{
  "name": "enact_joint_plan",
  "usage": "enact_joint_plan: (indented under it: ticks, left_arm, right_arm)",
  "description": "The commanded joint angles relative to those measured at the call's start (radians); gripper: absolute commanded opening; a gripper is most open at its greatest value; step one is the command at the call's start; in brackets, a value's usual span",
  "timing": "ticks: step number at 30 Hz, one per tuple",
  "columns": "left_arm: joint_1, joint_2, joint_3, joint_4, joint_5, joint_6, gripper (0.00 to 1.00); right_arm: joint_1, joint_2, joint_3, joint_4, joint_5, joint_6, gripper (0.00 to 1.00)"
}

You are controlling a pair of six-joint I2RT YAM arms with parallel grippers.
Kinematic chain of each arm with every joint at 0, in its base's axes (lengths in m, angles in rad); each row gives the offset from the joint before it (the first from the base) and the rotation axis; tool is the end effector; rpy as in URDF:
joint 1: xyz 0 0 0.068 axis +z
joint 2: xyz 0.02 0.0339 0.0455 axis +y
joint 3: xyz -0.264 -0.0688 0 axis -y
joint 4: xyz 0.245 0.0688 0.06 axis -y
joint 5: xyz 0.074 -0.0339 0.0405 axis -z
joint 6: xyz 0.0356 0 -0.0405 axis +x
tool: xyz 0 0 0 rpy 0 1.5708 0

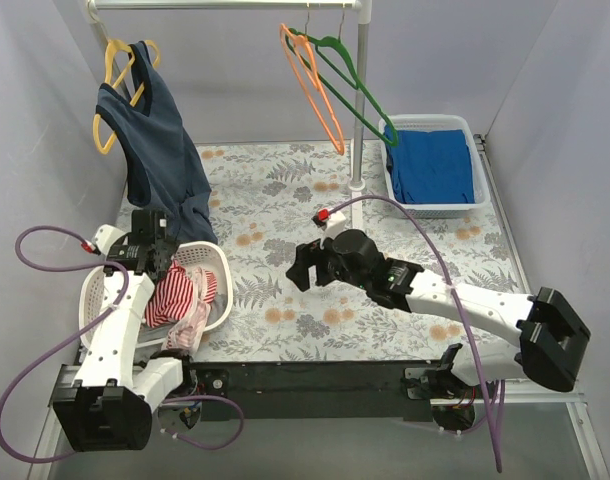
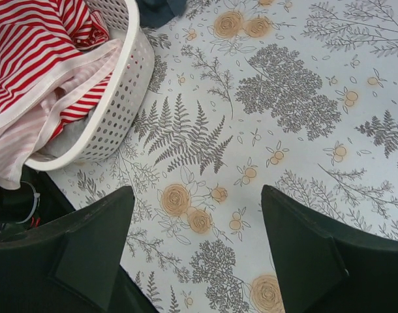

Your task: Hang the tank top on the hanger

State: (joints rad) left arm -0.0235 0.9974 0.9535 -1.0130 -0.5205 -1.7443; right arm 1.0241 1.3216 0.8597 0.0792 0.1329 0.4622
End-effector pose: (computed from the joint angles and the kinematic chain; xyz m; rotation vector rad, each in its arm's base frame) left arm 0.1761 0.0136 0.2931 -1.9475 1.4516 -0.0831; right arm 0.1612 0.2558 0.2731 -0.4789 1.9911 0.8347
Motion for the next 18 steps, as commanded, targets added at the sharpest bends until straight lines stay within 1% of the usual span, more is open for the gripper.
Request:
enact_joint_plan:
  ticks: [1, 3, 6, 7, 8, 9, 10, 11, 13, 16, 18]
  left_arm:
    - [0.091, -0.016, -0.074, 0.017, 0.042, -0.007, 0.98]
    - [0.111, 0.006, -0.085, 0.019, 0.062, -0.030, 0.98]
    - [0.112, 0.010, -0.110, 0.054, 0.065, -0.032, 0.82]
    - [0.112, 0.010, -0.122, 0.077, 0.069, -0.027, 0.69]
    - [0.114, 0.010, -0.124, 0.082, 0.073, -0.026, 0.39]
    - [0.112, 0.012, -0.122, 0.083, 0.074, -0.027, 0.23]
    - [0.112, 0.010, -0.118, 0.083, 0.079, -0.017, 0.10]
    - [0.112, 0.004, -0.110, 0.080, 0.080, -0.014, 0.00]
    - [0.114, -0.008, -0.088, 0.082, 0.077, 0.034, 0.00]
    - [0.112, -0.054, 0.000, 0.068, 0.068, 0.084, 0.00]
    - [0.112, -0.086, 0.091, 0.076, 0.074, 0.155, 0.00]
  right_arm:
    - [-0.019, -0.085, -0.065, 0.024, 0.014, 0.007, 0.87]
    - [-0.027, -0.120, -0.091, 0.024, 0.013, 0.007, 0.87]
    - [-0.035, -0.150, -0.114, 0.024, 0.011, 0.009, 0.87]
    - [-0.036, -0.162, -0.117, 0.024, 0.013, 0.009, 0.87]
    - [-0.036, -0.166, -0.122, 0.024, 0.011, 0.009, 0.87]
    - [-0.036, -0.171, -0.125, 0.024, 0.010, 0.009, 0.87]
    - [-0.036, -0.180, -0.128, 0.022, 0.010, 0.009, 0.87]
    - [-0.038, -0.186, -0.129, 0.019, 0.010, 0.007, 0.87]
    - [-0.039, -0.206, -0.126, 0.011, 0.010, 0.004, 0.87]
    - [-0.042, -0.229, -0.111, -0.013, 0.007, -0.011, 0.87]
    - [-0.042, -0.234, -0.082, -0.028, 0.002, -0.022, 0.87]
